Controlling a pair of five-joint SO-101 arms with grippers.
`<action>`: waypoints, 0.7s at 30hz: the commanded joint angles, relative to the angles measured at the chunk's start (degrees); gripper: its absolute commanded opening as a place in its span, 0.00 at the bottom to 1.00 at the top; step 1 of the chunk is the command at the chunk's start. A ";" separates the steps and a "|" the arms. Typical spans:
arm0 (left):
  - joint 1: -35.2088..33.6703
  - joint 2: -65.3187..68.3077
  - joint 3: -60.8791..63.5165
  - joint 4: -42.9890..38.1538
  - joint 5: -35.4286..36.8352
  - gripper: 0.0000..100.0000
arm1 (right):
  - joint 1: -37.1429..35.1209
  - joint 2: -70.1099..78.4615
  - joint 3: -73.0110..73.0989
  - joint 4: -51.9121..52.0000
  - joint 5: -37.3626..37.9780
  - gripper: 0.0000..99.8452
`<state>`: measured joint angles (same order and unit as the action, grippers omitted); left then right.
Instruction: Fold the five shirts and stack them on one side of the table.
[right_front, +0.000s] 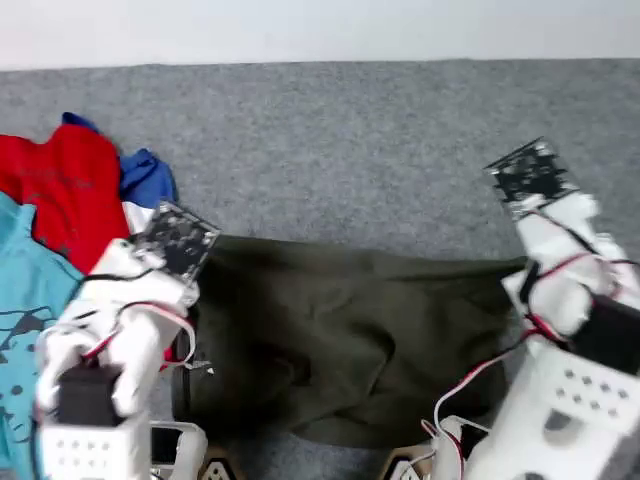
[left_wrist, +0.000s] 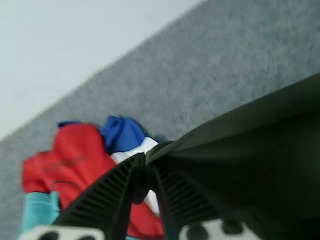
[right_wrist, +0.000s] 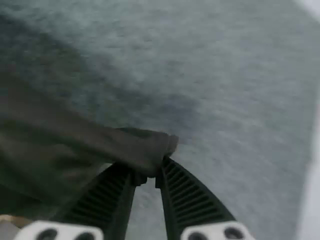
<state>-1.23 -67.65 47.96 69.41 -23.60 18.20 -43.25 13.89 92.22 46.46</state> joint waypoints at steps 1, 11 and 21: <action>2.46 -0.70 12.09 -12.75 0.18 0.00 | -4.88 -0.31 13.80 -13.14 -2.11 0.01; 5.36 17.93 19.91 -37.45 0.18 0.00 | -10.24 8.04 25.76 -36.62 -5.80 0.01; 3.16 56.26 -15.78 -38.33 0.44 0.00 | -10.59 32.22 3.25 -37.05 -9.85 0.01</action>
<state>2.73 -19.74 43.56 32.40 -23.34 8.35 -16.44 26.55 56.18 37.32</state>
